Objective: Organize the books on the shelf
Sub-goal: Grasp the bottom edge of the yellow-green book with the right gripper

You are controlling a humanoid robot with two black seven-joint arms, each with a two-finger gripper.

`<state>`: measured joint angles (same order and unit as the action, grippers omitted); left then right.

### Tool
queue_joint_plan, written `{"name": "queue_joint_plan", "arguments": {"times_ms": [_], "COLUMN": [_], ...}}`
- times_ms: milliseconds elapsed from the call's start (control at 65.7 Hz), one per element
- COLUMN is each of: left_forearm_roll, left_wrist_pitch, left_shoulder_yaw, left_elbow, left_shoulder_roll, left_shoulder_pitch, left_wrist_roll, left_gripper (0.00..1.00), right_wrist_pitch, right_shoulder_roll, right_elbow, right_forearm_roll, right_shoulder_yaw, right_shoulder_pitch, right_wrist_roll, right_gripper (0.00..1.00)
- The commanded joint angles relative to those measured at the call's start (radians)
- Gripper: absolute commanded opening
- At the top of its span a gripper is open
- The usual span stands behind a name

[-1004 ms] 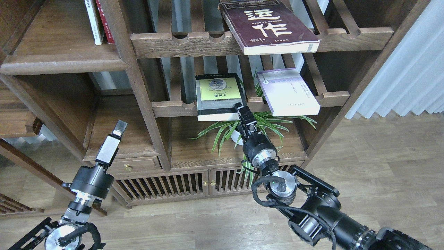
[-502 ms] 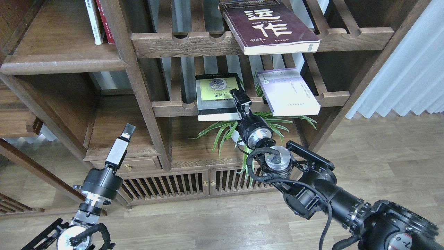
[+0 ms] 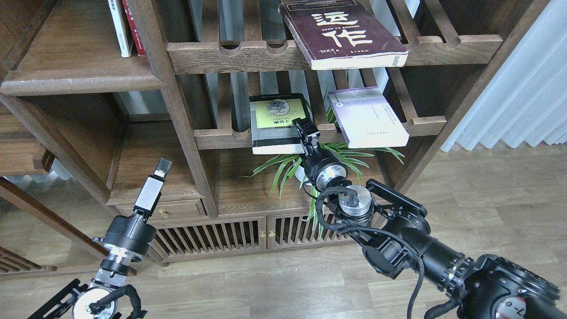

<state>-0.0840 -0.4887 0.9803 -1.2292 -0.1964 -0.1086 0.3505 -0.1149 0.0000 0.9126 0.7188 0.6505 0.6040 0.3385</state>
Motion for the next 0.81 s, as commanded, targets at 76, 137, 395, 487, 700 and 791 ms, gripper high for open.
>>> {"name": "queue_joint_plan", "arguments": {"times_ms": [76, 137, 395, 487, 700, 791], "left_forearm_roll": [0.001, 0.001, 0.001, 0.001, 0.001, 0.001], "left_wrist_pitch": [0.0, 0.0, 0.0, 0.0, 0.0, 0.0], "left_shoulder_yaw": [0.0, 0.0, 0.003, 0.003, 0.003, 0.005], "left_elbow": [0.0, 0.0, 0.004, 0.004, 0.011, 0.011], "left_shoulder_roll": [-0.002, 0.0, -0.002, 0.0, 0.0, -0.002], "left_shoulder_pitch": [0.001, 0.0, 0.001, 0.001, 0.001, 0.001], "left_wrist_roll": [0.001, 0.001, 0.002, 0.002, 0.005, 0.008], "left_gripper": [1.0, 1.0, 1.0, 1.0, 1.0, 1.0], "right_wrist_pitch": [0.0, 0.0, 0.001, 0.003, 0.009, 0.015], "right_shoulder_roll": [0.0, 0.0, 0.0, 0.0, 0.0, 0.0], "right_elbow": [-0.001, -0.003, -0.003, -0.005, -0.023, -0.024], "right_forearm_roll": [0.014, 0.013, 0.019, 0.018, 0.019, 0.021], "right_shoulder_yaw": [-0.002, 0.0, 0.0, 0.0, 0.004, 0.008], "right_shoulder_pitch": [0.005, 0.007, 0.008, 0.01, 0.013, 0.014], "right_wrist_roll": [-0.038, -0.042, -0.046, -0.047, -0.05, -0.05], "right_gripper": [0.88, 0.87, 0.79, 0.74, 0.63, 0.58]}}
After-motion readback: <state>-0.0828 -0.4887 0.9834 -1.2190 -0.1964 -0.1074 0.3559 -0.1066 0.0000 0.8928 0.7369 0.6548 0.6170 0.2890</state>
